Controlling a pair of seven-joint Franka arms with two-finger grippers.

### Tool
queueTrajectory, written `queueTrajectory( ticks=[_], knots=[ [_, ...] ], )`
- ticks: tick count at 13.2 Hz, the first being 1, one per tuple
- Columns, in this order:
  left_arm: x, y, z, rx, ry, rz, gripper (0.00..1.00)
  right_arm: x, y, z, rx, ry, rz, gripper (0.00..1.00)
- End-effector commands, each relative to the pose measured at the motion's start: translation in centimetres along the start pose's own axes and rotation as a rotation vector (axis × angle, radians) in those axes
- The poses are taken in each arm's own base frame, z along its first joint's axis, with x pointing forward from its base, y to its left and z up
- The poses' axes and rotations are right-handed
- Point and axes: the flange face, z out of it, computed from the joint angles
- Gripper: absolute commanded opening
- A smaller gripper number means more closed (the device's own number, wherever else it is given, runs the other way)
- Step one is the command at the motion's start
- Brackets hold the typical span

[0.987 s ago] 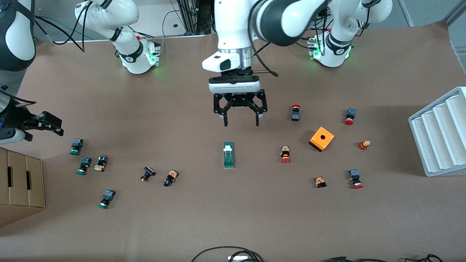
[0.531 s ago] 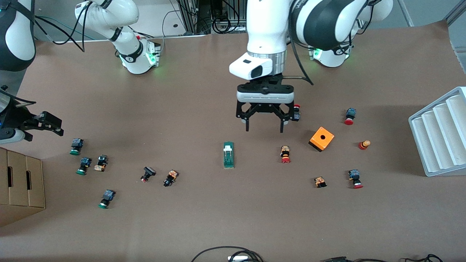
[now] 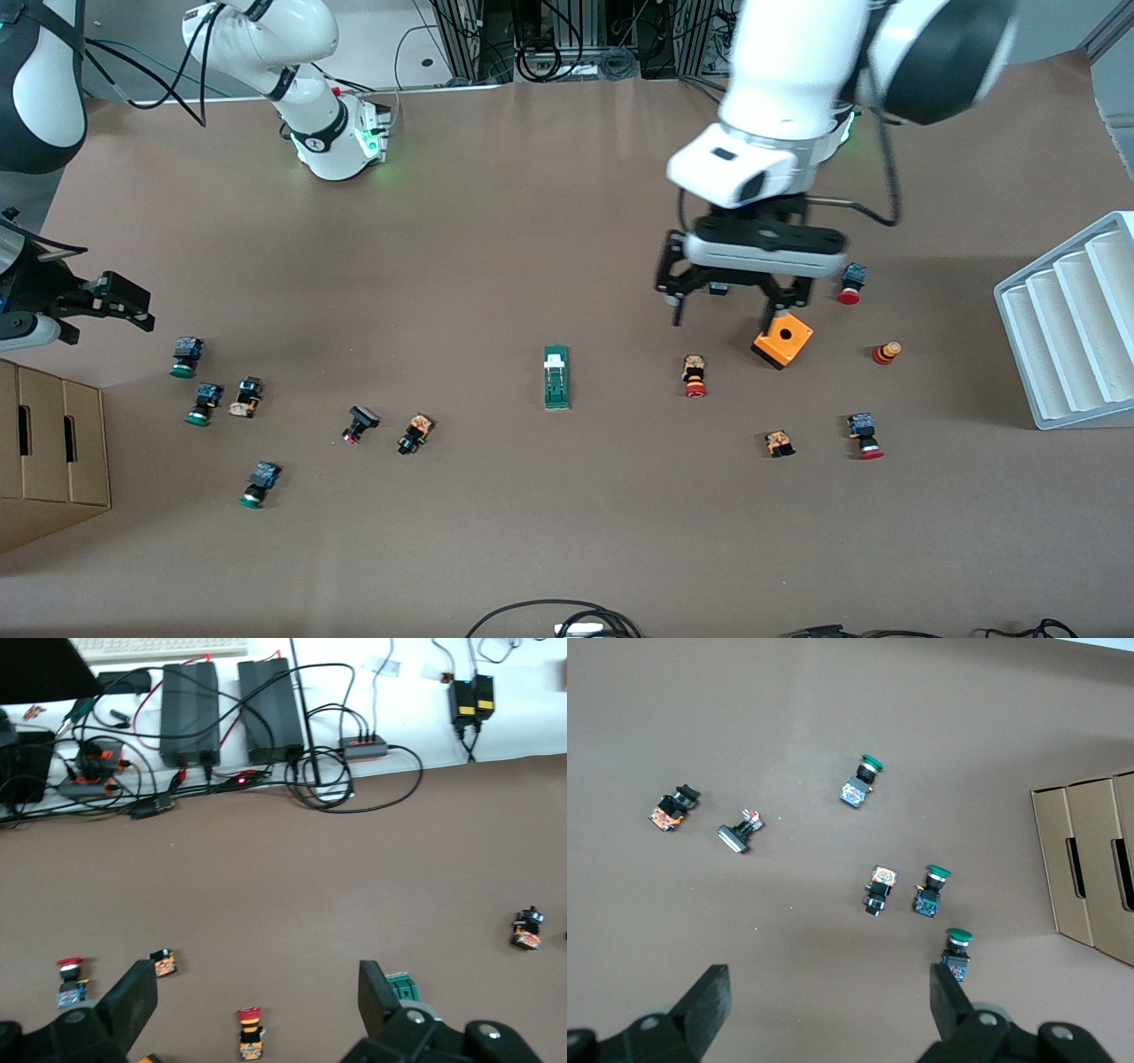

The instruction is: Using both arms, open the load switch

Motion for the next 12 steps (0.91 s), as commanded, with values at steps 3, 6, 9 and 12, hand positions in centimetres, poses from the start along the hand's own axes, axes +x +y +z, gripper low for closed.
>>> queueTrajectory(
  ticks=[3, 6, 9, 12],
  knots=[
    [1.7, -7.0, 0.7, -0.018, -0.061, -0.115, 1.0, 0.6, 0.1, -0.3, 0.012, 0.014, 0.004, 1.0],
    [2.0, -12.3, 2.1, 0.01, -0.161, -0.21, 1.0, 0.6, 0.1, -0.3, 0.014, 0.015, 0.005, 1.0],
    [2.1, -17.6, 2.6, 0.022, -0.231, -0.213, 1.0, 0.6, 0.0, -0.3, 0.012, 0.015, 0.003, 1.0],
    [1.5, -23.1, 2.3, 0.04, -0.302, -0.269, 1.0, 0.6, -0.1, -0.3, 0.014, 0.015, 0.002, 1.0]
  ],
)
